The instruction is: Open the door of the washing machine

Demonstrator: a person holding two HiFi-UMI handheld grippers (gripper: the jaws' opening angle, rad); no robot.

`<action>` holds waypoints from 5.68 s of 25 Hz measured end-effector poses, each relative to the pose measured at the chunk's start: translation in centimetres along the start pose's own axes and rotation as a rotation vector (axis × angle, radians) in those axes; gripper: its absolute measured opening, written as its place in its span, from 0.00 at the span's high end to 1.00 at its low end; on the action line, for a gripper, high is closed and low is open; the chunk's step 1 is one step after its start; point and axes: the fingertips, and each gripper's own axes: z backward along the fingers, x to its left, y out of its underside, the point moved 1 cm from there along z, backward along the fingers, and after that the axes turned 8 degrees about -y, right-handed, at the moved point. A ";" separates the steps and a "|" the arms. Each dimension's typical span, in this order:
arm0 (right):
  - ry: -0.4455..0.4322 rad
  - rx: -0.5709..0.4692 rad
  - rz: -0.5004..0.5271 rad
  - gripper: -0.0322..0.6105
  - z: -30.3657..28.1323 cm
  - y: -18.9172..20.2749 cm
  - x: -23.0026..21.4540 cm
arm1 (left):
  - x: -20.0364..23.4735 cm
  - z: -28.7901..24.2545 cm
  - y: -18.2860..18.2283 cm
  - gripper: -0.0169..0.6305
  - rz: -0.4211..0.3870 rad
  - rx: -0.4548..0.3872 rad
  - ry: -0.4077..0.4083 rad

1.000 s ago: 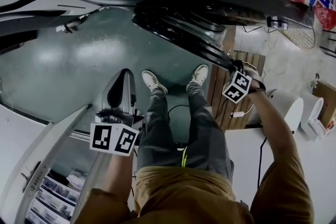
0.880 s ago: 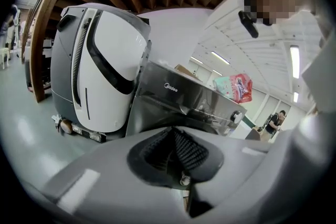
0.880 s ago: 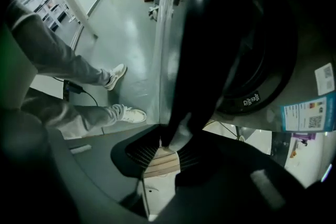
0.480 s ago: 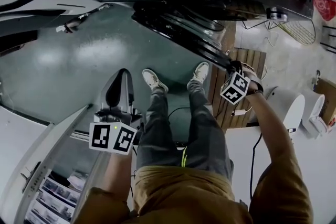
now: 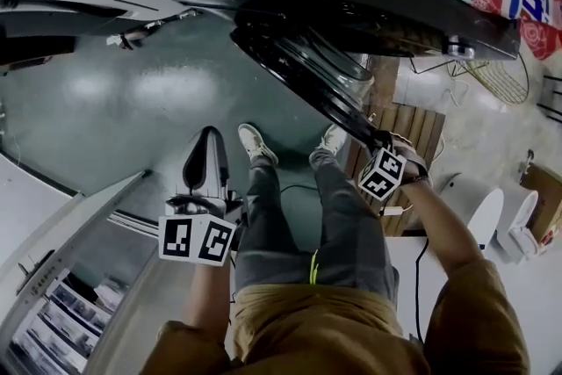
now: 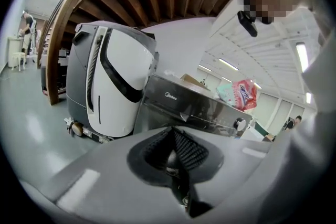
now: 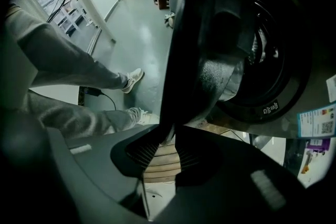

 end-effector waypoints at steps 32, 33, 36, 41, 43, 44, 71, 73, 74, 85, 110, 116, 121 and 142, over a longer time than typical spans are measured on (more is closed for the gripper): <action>-0.030 -0.048 -0.255 0.79 -1.4 -9.0 15.5 | 11.3 8.5 0.3 0.88 0.030 -0.010 0.088; -0.038 -0.053 -0.261 0.79 -1.4 -9.4 16.2 | 11.3 8.7 0.4 0.88 0.034 -0.009 0.088; -0.065 -0.076 -0.281 0.79 -1.3 -10.8 17.7 | 11.5 9.4 0.4 0.88 0.046 -0.011 0.085; -0.121 -0.085 -0.268 0.78 -1.3 -13.3 19.9 | 12.8 10.1 0.3 0.88 0.064 -0.018 0.065; -0.150 -0.087 -0.260 0.78 -1.4 -14.2 20.8 | 13.6 10.2 0.3 0.88 0.074 -0.018 0.049; -0.163 -0.090 -0.255 0.78 -1.5 -14.6 21.2 | 14.0 10.2 0.4 0.88 0.078 -0.018 0.042; -0.307 -0.260 0.047 0.86 0.6 -30.1 27.7 | 21.7 14.4 1.0 0.88 0.182 -0.053 -0.125; -0.301 -0.278 0.061 0.87 0.9 -31.3 27.5 | 22.2 14.6 1.0 0.88 0.186 -0.056 -0.133; -0.297 -0.289 0.062 0.87 1.1 -31.9 27.3 | 22.3 14.7 1.0 0.88 0.188 -0.057 -0.136; -0.208 -0.351 0.130 0.89 2.1 -37.5 23.7 | 23.0 15.2 1.1 0.88 0.200 -0.065 -0.149; 0.037 -0.415 0.330 0.92 3.4 -50.7 16.7 | 27.6 16.6 1.4 0.88 0.235 -0.073 -0.233; 0.115 -0.404 0.388 0.92 3.8 -52.8 14.4 | 28.4 16.8 1.3 0.88 0.237 -0.074 -0.245; 0.173 -0.393 0.418 0.93 4.1 -54.2 12.6 | 28.7 16.6 1.3 0.88 0.241 -0.074 -0.250; 0.444 -0.349 0.467 0.94 5.1 -58.8 3.4 | 30.4 17.0 1.7 0.88 0.259 -0.074 -0.285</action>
